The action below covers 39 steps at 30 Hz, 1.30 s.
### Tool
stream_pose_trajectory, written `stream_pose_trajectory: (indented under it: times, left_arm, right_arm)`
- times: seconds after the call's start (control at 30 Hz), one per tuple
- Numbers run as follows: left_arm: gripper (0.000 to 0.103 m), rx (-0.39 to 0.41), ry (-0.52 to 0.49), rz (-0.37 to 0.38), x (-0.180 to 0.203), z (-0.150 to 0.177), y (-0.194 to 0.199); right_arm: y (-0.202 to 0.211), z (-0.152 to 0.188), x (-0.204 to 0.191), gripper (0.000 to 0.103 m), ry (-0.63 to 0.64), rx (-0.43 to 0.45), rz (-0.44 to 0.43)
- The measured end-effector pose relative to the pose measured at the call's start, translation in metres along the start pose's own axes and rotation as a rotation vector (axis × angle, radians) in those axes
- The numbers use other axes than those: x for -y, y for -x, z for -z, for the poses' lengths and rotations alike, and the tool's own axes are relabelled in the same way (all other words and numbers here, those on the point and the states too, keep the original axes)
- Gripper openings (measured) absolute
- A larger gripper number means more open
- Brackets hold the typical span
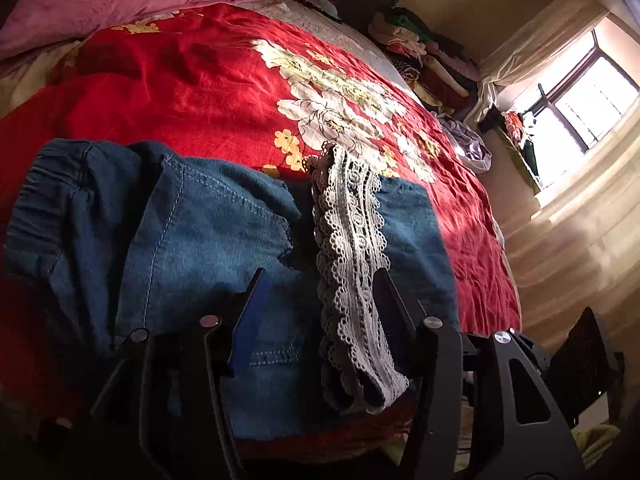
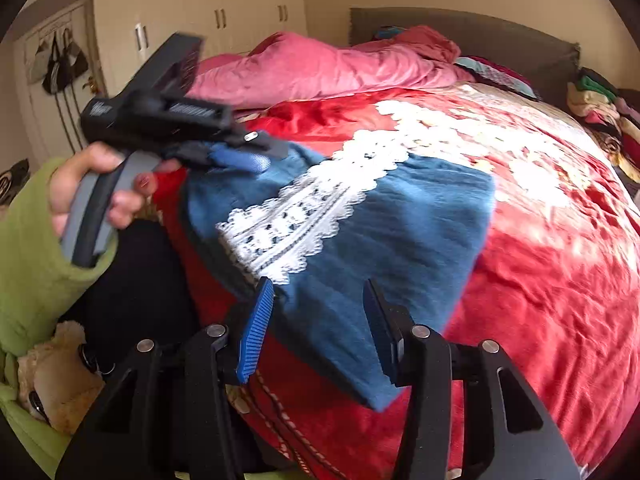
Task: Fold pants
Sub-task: 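Lay the lace edge down on the pants and open the left gripper, then move the right gripper to the elastic cuff end of the pants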
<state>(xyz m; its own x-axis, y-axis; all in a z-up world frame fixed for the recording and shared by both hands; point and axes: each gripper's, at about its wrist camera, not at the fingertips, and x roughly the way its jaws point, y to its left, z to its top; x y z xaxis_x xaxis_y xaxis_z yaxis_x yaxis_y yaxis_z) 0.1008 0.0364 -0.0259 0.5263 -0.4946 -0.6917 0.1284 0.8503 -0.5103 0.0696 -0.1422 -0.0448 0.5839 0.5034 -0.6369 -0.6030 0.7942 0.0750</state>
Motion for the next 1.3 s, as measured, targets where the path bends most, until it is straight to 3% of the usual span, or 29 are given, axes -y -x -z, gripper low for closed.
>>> stream_pose_trajectory:
  times: [0.13,0.43,0.77,0.8,0.83,0.9,1.03,1.3]
  left_arm:
    - [0.052,-0.008,-0.043,-0.053,0.007,0.013,0.005]
    - [0.053,-0.091,-0.044,-0.032,0.014,0.030,-0.003]
    - [0.053,-0.142,-0.012,-0.036,0.016,0.043,-0.023]
    - [0.050,-0.145,-0.018,-0.040,0.018,0.044,-0.025]
    - [0.034,-0.148,-0.026,-0.039,0.021,0.044,-0.027]
    - [0.018,-0.158,-0.037,-0.027,0.024,0.047,-0.031]
    - [0.012,-0.148,-0.064,-0.049,0.027,0.051,-0.026]
    - [0.014,-0.151,-0.167,-0.119,0.040,0.066,-0.017]
  right_arm:
    - [0.006,-0.002,0.015,0.053,-0.050,0.023,0.029]
    - [0.018,0.003,0.010,0.056,-0.044,0.042,0.022]
    - [-0.003,0.006,0.004,0.057,-0.033,0.000,-0.020]
    - [-0.005,0.007,0.004,0.057,-0.035,-0.006,-0.020]
    - [-0.007,0.008,0.005,0.057,-0.037,-0.009,-0.026]
    - [-0.010,0.010,0.005,0.057,-0.042,-0.016,-0.034]
    - [-0.015,0.014,0.005,0.057,-0.034,-0.046,-0.015]
    - [-0.002,0.017,0.004,0.057,-0.026,-0.023,-0.009]
